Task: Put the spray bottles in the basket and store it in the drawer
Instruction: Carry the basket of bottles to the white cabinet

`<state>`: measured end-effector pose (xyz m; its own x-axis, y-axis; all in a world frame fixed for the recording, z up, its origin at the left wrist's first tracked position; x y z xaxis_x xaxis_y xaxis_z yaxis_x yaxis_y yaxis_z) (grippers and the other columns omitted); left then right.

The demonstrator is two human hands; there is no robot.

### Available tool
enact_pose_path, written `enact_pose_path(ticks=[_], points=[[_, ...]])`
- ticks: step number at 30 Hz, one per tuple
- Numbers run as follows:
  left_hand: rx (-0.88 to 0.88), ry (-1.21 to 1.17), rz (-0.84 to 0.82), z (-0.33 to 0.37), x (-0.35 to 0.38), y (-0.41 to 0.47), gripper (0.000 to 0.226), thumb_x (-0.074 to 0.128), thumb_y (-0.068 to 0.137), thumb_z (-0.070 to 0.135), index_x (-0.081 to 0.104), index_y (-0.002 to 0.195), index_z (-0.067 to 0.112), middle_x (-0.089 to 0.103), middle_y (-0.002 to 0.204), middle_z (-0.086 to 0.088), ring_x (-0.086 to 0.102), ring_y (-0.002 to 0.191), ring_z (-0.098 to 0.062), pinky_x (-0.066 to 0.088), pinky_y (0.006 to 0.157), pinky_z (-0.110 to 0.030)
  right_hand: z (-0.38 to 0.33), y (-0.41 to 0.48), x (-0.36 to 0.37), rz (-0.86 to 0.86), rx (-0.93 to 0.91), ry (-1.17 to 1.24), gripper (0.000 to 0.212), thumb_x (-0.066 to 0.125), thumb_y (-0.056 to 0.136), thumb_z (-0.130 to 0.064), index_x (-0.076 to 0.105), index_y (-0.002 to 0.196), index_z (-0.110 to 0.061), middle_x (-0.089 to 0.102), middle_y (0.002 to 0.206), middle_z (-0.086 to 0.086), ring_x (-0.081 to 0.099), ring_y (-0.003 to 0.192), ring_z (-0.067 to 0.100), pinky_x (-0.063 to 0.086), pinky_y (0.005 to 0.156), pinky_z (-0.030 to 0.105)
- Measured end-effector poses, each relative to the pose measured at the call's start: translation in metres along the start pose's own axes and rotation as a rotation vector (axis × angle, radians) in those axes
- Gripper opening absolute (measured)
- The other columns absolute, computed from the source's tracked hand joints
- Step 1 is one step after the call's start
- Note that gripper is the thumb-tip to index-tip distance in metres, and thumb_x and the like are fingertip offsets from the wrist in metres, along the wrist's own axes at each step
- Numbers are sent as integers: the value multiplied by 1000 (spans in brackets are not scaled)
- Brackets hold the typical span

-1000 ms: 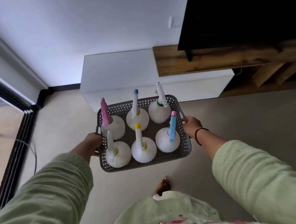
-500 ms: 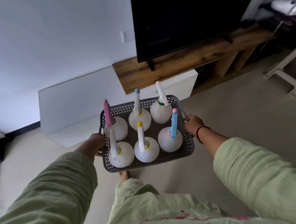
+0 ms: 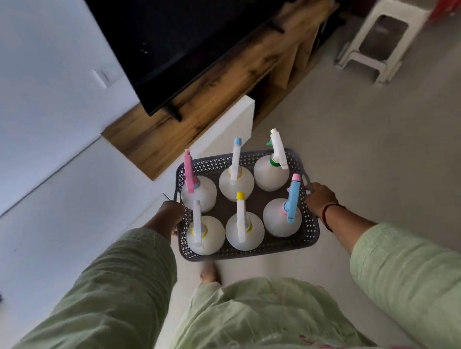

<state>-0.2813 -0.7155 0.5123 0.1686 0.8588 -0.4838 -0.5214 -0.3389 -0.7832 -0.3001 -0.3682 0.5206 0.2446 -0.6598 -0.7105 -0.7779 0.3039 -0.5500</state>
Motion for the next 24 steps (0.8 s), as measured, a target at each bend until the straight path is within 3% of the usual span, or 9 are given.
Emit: enact_pose_path(ticks=[4,7,10,14,18,22,24], points=[[43,119,-66,37,0,38,33,43,94,4,55,121,-11,63,106,-26,65,100,-41,53,69,-42,9,8,16,29,127,55,36,53,94,-25,56,128,-12,55,135,16,52,124,34,41,103,35],[61,205,-86,61,7,66,33,40,93,4,57,116,-11,65,106,-29,66,98,-43,55,73,-44,21,15,29,59,208,108,36,56,94,-29,59,126,-13,58,133,14,54,122,33,44,104,37],[87,302,-121,84,21,94,35,35,93,6,56,117,-9,63,116,-30,64,104,-44,54,86,-56,33,25,43,95,302,188,35,57,92,-31,60,123,-14,60,131,12,56,120,33,45,102,38],[150,355,-205,105,45,135,38,39,95,7,54,129,4,61,123,-23,63,107,-41,55,88,-51,54,46,68,116,367,231,32,56,94,-31,61,121,-14,62,127,12,58,117,33,46,100,37],[153,333,-244,111,84,184,40,44,94,10,55,131,17,63,103,-18,63,91,-31,53,88,-50,80,81,103,161,425,276,30,53,95,-27,61,119,-10,62,127,14,57,118,34,44,99,37],[189,404,-256,95,137,257,41,51,92,9,55,132,18,60,123,-25,60,110,-43,53,85,-47,118,124,154,204,453,306,26,52,96,-22,64,116,-11,65,123,13,60,115,31,44,91,29],[210,460,-252,79,162,297,43,48,91,5,55,131,18,59,125,-26,60,110,-44,53,87,-46,139,143,189,210,498,337,26,52,96,-20,64,118,-12,66,123,12,60,115,30,42,86,25]])
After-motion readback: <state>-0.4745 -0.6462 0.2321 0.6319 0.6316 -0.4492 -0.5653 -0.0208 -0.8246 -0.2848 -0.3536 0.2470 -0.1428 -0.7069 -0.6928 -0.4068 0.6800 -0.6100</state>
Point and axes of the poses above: each hand's wrist, its own y-axis towards the middle knuckle, its own x-axis out of the palm, z = x × y, the point moved 2 cm from there along y, towards the middle knuckle
